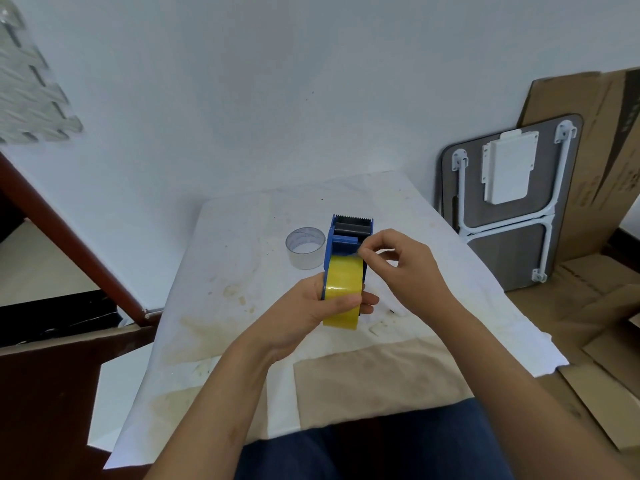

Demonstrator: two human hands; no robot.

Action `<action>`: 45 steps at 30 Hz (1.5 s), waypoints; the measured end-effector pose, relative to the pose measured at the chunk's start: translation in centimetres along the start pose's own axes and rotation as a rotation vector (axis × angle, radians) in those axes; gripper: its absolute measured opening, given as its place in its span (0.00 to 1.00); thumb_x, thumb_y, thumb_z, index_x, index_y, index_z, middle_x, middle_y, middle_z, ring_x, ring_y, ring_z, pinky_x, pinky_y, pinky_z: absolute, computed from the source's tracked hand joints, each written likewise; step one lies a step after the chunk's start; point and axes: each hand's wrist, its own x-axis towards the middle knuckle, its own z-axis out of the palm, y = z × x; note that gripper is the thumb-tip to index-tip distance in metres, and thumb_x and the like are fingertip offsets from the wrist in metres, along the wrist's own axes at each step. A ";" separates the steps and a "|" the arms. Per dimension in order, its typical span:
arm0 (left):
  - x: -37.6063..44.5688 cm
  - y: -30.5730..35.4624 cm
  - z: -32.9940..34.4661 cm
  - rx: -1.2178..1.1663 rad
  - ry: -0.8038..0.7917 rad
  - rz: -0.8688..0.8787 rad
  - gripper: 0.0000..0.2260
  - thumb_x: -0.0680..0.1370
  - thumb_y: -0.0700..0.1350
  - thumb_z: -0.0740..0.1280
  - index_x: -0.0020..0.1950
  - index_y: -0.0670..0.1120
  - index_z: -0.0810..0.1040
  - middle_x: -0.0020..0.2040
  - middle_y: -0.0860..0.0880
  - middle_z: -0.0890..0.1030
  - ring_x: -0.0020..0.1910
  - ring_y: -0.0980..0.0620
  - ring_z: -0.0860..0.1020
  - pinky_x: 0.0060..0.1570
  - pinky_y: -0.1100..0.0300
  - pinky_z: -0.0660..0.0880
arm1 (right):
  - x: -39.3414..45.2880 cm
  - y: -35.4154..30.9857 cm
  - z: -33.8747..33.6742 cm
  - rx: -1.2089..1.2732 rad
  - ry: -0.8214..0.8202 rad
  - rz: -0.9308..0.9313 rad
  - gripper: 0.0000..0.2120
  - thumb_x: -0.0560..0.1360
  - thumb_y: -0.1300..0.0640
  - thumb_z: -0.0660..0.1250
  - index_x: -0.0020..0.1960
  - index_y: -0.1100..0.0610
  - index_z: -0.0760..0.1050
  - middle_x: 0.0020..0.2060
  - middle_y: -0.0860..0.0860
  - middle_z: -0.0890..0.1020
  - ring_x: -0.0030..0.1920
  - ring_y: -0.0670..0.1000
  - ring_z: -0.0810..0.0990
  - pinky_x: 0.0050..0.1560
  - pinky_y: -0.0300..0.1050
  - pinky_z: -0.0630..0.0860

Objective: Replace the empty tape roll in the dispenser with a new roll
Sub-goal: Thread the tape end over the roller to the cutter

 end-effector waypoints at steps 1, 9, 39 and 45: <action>0.0 0.0 0.2 0.013 0.000 0.002 0.15 0.80 0.41 0.68 0.66 0.43 0.77 0.57 0.45 0.87 0.55 0.47 0.85 0.58 0.57 0.80 | 0.0 0.0 0.1 -0.028 0.031 0.008 0.04 0.77 0.62 0.67 0.45 0.57 0.79 0.43 0.48 0.83 0.45 0.41 0.80 0.44 0.27 0.74; 0.1 -0.1 1.2 0.028 -0.016 0.013 0.15 0.80 0.43 0.68 0.67 0.43 0.77 0.56 0.48 0.87 0.54 0.49 0.86 0.57 0.58 0.80 | -0.3 0.4 1.1 -0.233 0.279 -0.025 0.04 0.75 0.62 0.66 0.42 0.55 0.75 0.44 0.48 0.78 0.40 0.46 0.78 0.36 0.40 0.75; -1.1 0.3 0.6 -0.092 -0.125 -0.056 0.17 0.76 0.47 0.69 0.62 0.42 0.78 0.55 0.45 0.87 0.53 0.48 0.85 0.55 0.57 0.80 | 0.0 1.1 -0.3 -0.350 0.178 -0.164 0.03 0.78 0.61 0.64 0.46 0.58 0.75 0.46 0.49 0.79 0.45 0.48 0.76 0.42 0.37 0.71; -1.1 0.6 0.3 -0.236 -0.166 -0.103 0.20 0.78 0.40 0.67 0.70 0.40 0.74 0.60 0.40 0.85 0.49 0.45 0.86 0.55 0.51 0.81 | 0.1 0.8 -0.2 -0.297 0.170 -0.148 0.03 0.77 0.63 0.65 0.46 0.59 0.76 0.45 0.51 0.80 0.45 0.50 0.78 0.48 0.46 0.77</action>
